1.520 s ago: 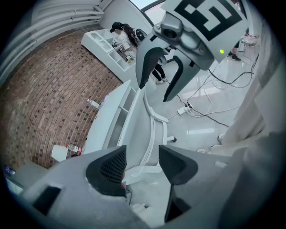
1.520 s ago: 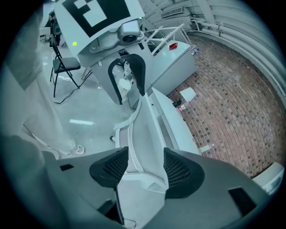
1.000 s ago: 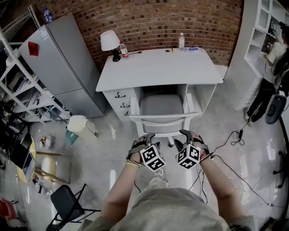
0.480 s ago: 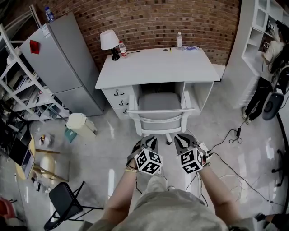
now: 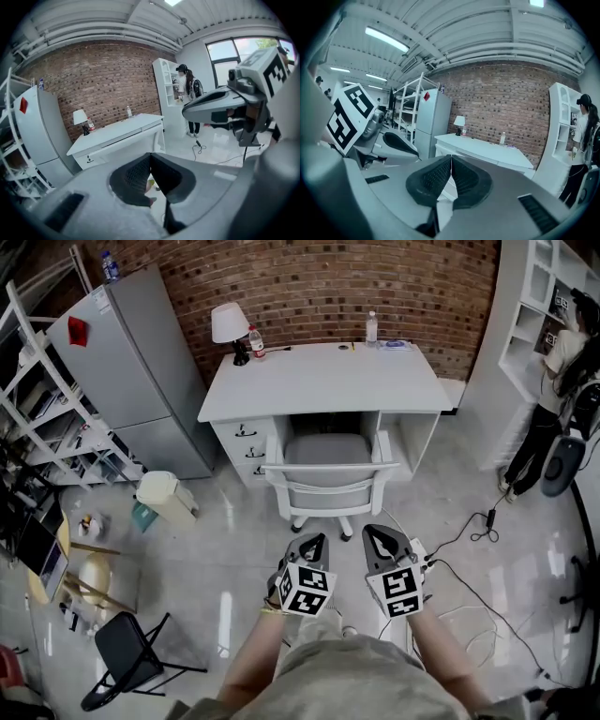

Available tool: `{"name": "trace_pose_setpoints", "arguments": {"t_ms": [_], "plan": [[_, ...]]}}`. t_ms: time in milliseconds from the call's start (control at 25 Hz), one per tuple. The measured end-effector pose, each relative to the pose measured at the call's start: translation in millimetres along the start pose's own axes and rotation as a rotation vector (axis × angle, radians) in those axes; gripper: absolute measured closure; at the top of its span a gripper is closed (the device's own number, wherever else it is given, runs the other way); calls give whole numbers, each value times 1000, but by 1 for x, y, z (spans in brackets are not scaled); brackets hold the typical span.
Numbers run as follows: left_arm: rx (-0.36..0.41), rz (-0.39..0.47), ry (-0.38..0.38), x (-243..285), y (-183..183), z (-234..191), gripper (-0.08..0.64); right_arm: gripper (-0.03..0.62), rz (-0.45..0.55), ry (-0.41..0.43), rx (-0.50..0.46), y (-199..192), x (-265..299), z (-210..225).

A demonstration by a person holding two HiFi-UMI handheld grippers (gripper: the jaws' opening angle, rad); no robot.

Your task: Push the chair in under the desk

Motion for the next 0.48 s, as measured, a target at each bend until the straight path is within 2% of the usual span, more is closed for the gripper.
{"name": "trace_pose_setpoints", "arguments": {"t_ms": [160,480], "plan": [[-72,55,4,-16,-2,12,549,582,26,-2,39,-1,-20,-5],[-132,98,1,-42,-3,32,549,583,46,-1,107,-3,-54,-14]]}}
Point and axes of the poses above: the fingertips, and each gripper's own axes: x forward along the fingers, z to its right, y out of its top, the point moved 3 cm from there along -x, backward along the fingers, and after that the axes turned 5 degrees about -y, right-handed, at the moved point
